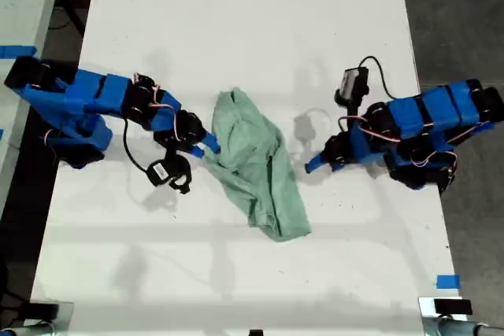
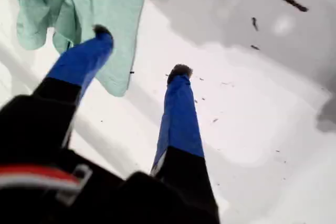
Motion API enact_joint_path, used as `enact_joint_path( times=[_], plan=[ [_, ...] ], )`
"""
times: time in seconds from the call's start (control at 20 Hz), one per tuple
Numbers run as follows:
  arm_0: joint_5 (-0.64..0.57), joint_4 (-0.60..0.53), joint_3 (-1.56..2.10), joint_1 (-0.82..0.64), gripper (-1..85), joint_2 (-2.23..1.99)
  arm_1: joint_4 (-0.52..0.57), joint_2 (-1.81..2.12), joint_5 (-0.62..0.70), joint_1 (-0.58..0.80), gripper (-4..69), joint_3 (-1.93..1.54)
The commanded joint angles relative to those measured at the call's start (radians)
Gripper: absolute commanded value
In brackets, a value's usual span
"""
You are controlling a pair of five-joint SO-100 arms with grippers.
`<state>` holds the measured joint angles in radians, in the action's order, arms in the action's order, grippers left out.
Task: Fold t shirt
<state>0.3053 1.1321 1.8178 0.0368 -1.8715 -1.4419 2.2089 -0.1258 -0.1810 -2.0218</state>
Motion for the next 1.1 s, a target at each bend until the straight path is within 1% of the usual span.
enact_joint_path(
  times=[0.0, 0.1, 0.25, 0.4, 0.55, 0.65, 0.8, 0.9, 1.05],
  plan=[
    [0.038, 0.012, -0.337, 0.121, 14.2, 0.235, -0.064, -0.310, -0.049, -0.112, 33.1, 0.362],
    [0.081, 0.040, -0.555, 0.196, 14.2, 0.394, -0.137, -0.497, -0.080, -0.169, 33.6, 0.571],
    [0.101, 0.058, -0.807, 0.261, 13.7, 0.581, -0.160, -0.673, -0.118, -0.222, 32.6, 0.753],
    [0.129, 0.000, -0.833, 0.302, 13.7, 0.612, -0.175, -0.769, -0.138, -0.244, 31.5, 0.839],
    [0.144, -0.011, -0.831, 0.264, 16.5, 0.667, -0.204, -0.850, -0.123, -0.247, 29.9, 0.937],
    [0.160, -0.014, -0.831, 0.233, 16.7, 0.706, -0.233, -0.890, -0.117, -0.252, 29.6, 1.002],
    [0.202, 0.008, -0.821, 0.183, 16.6, 0.788, -0.236, -0.897, -0.112, -0.262, 28.8, 1.017],
    [0.196, -0.002, -0.821, 0.143, 16.6, 0.839, -0.242, -0.907, -0.130, -0.279, 28.7, 1.017],
    [0.152, -0.021, -0.825, 0.100, 16.5, 0.902, -0.261, -0.917, -0.150, -0.293, 28.6, 1.015]
  ],
)
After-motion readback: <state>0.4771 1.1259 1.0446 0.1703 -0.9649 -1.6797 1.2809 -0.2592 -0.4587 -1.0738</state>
